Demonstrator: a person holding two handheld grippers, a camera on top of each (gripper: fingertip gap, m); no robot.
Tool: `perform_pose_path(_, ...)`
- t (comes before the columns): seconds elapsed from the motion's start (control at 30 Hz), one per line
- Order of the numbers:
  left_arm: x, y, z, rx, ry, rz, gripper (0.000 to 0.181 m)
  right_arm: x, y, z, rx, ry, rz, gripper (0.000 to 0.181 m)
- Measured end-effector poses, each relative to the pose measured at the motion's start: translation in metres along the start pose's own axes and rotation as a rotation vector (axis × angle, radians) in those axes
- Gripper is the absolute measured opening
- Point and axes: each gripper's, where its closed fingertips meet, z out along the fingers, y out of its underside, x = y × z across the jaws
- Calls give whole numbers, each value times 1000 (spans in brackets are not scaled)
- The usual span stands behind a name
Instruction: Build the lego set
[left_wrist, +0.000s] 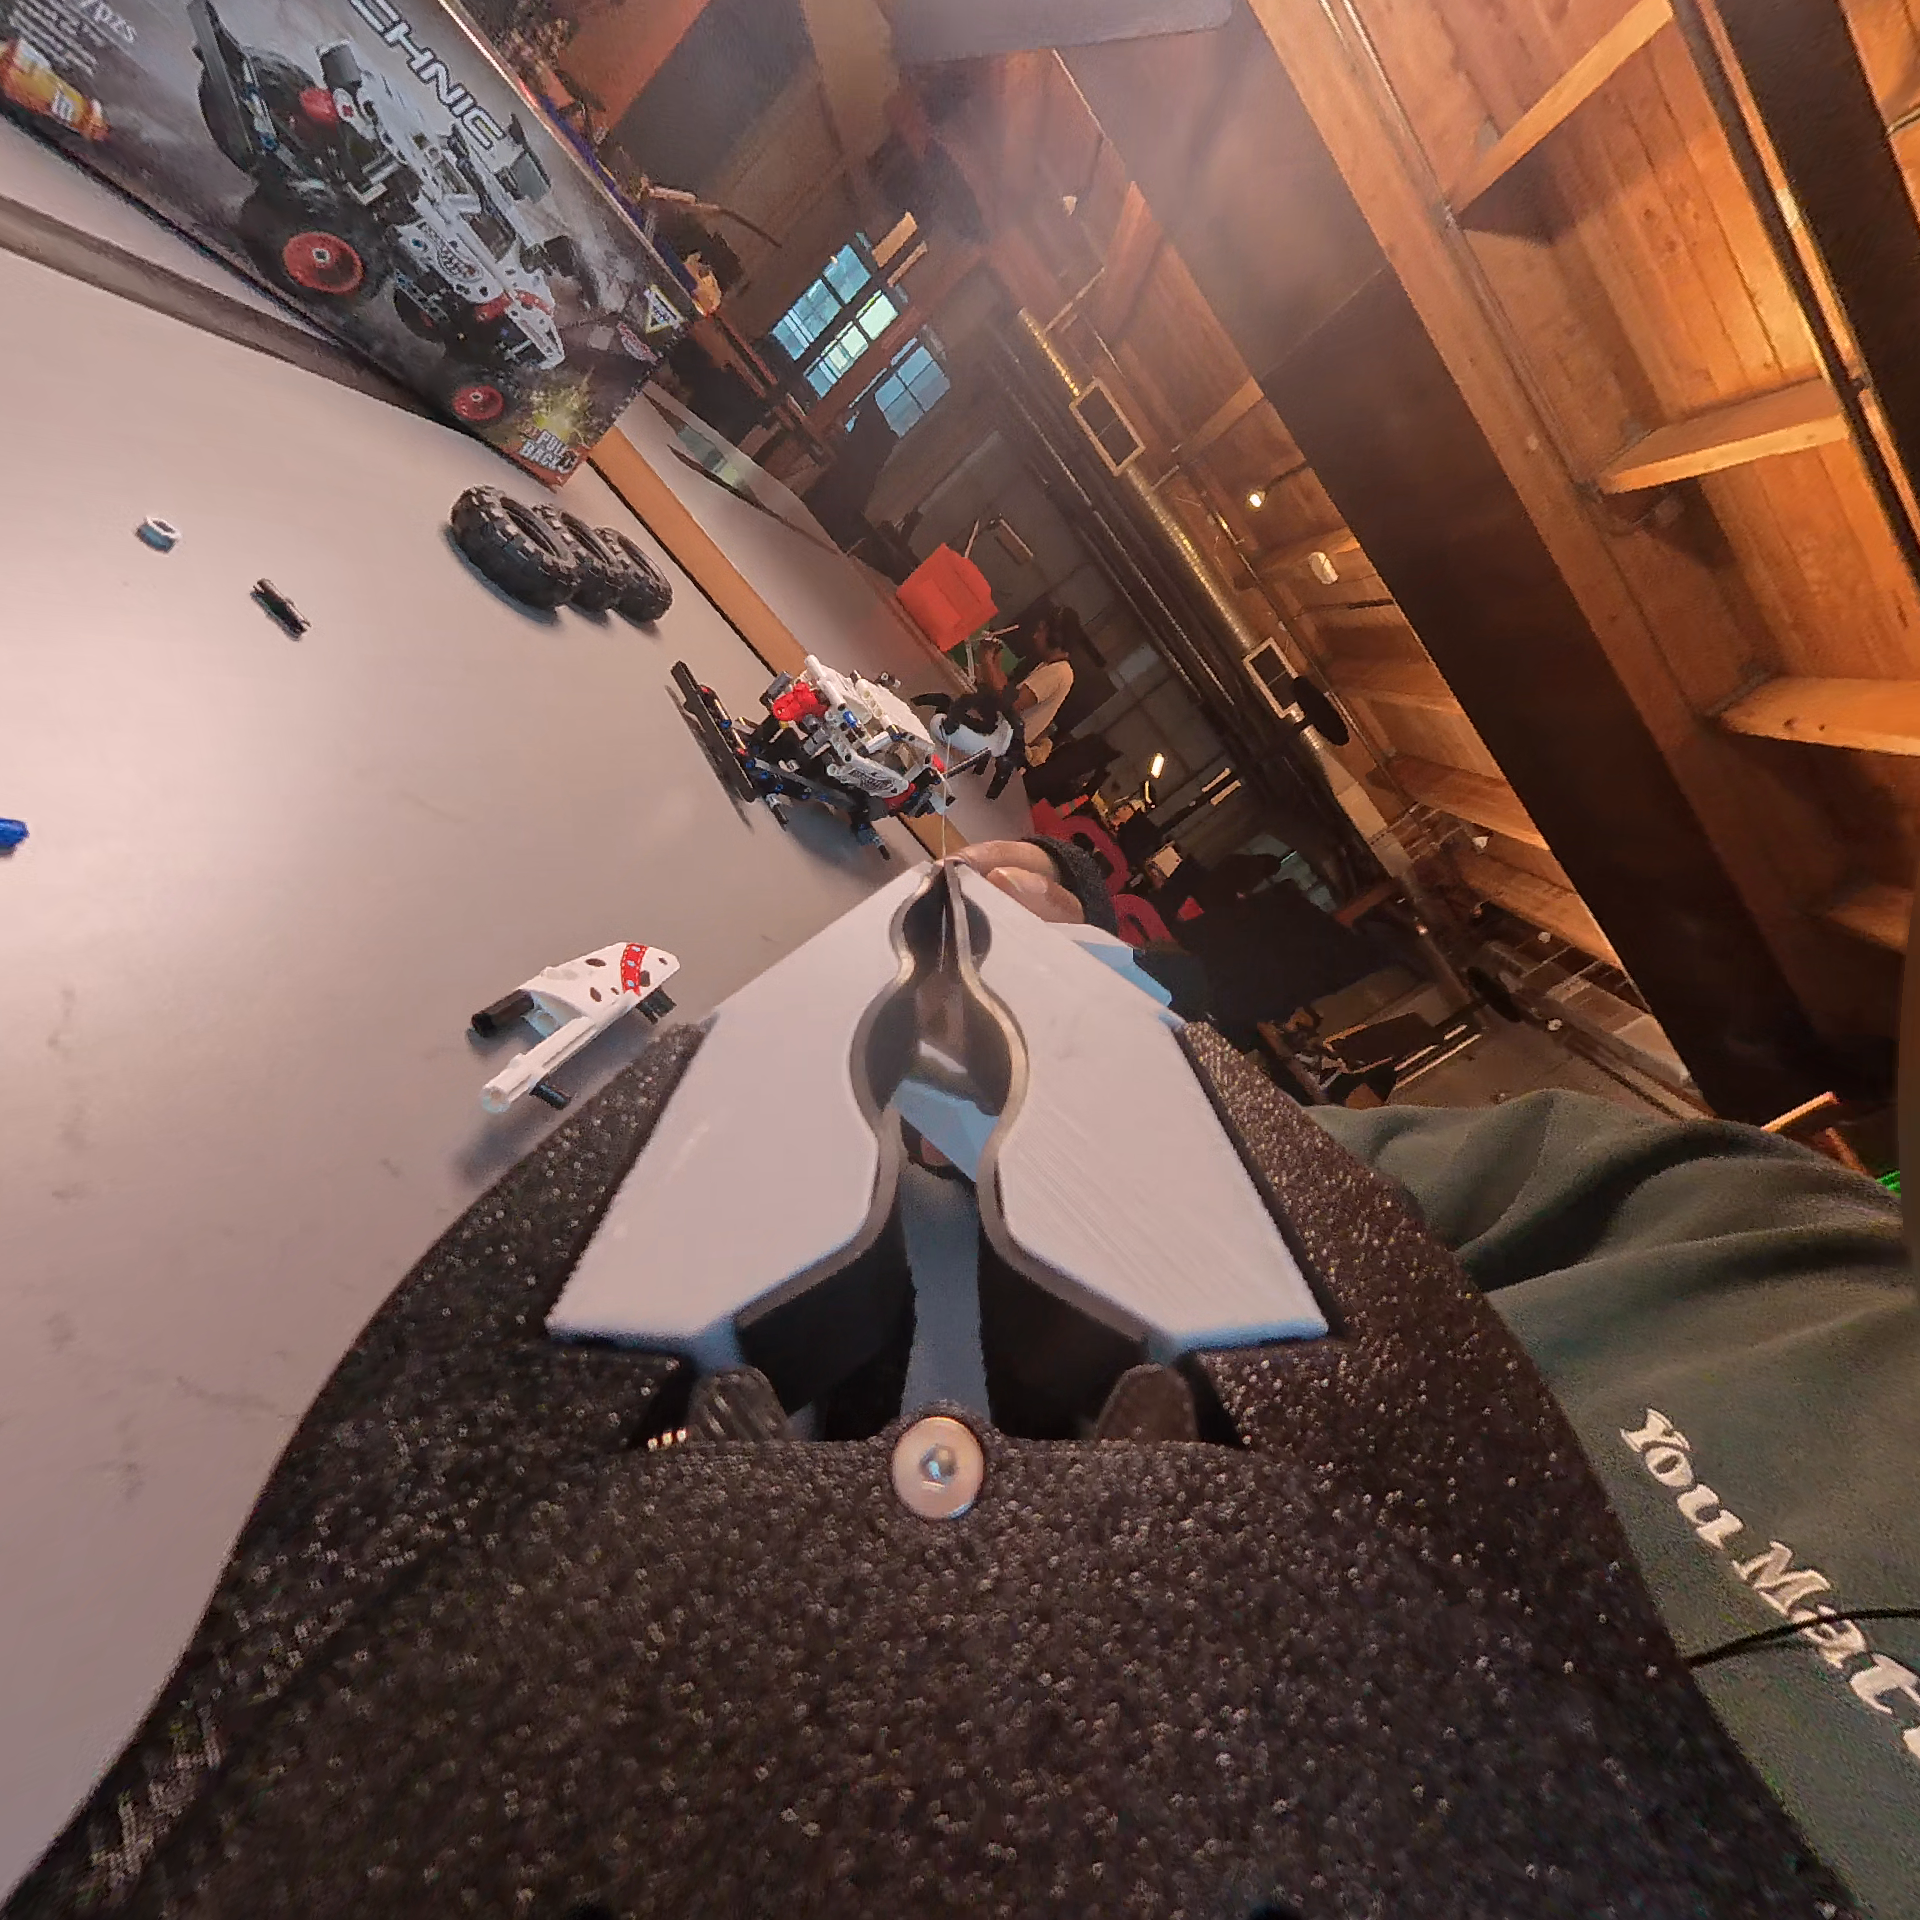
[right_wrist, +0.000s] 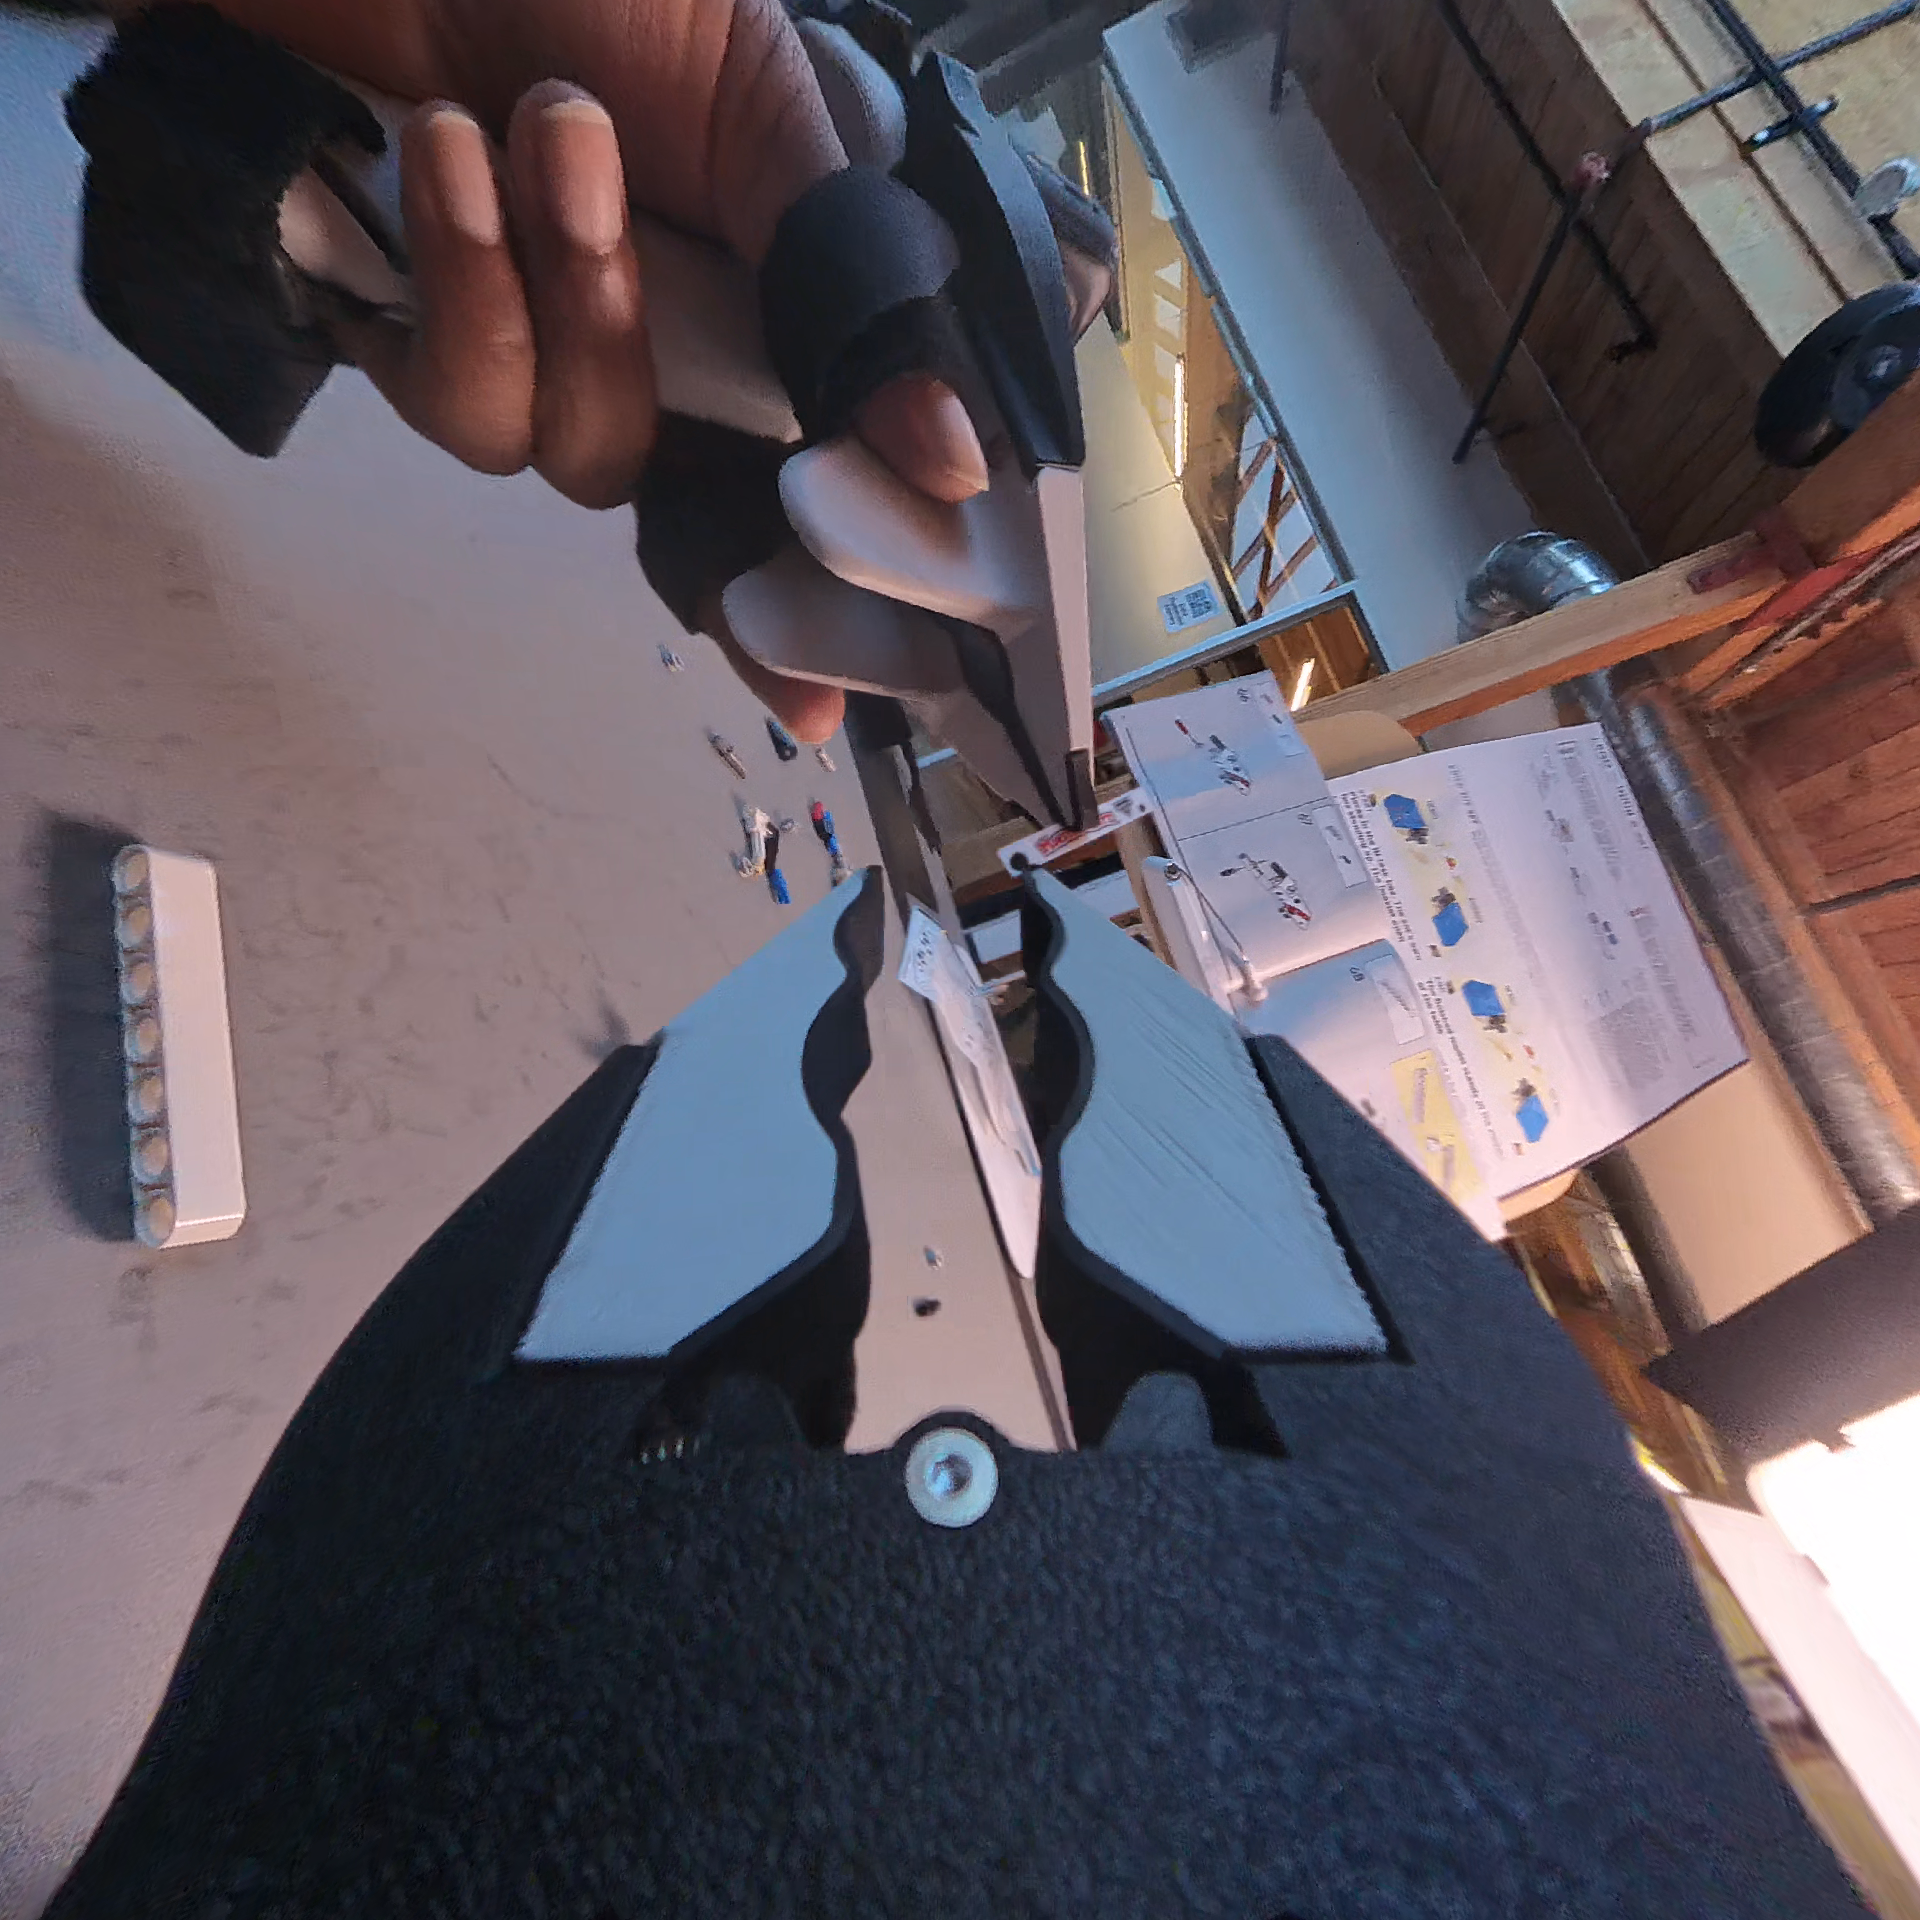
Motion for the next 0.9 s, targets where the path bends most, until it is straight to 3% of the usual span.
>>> perform_pose_path(0.1,0,-3,-5,-59,-31,82,0,-3,-10,-4,80,-134,284,38)
perform_pose_path(0.17,-4,12,-11,-232,-77,196,0,1,-13,-9,129,-303,690,40)
perform_pose_path(0.23,-7,34,-18,-429,-116,324,0,9,-18,-19,190,-518,1056,29)
perform_pose_path(0.3,-2,57,-22,-582,-93,371,0,3,-21,-33,195,-769,1248,24)
perform_pose_path(0.33,6,68,-22,-641,-46,354,0,-3,-22,-41,195,-876,1281,23)
perform_pose_path(0.5,12,102,-23,-804,9,330,0,-27,-24,-60,128,-1070,1278,18)
perform_pose_path(0.9,6,125,-24,-906,5,320,0,-50,-27,-60,55,-1152,1249,9)
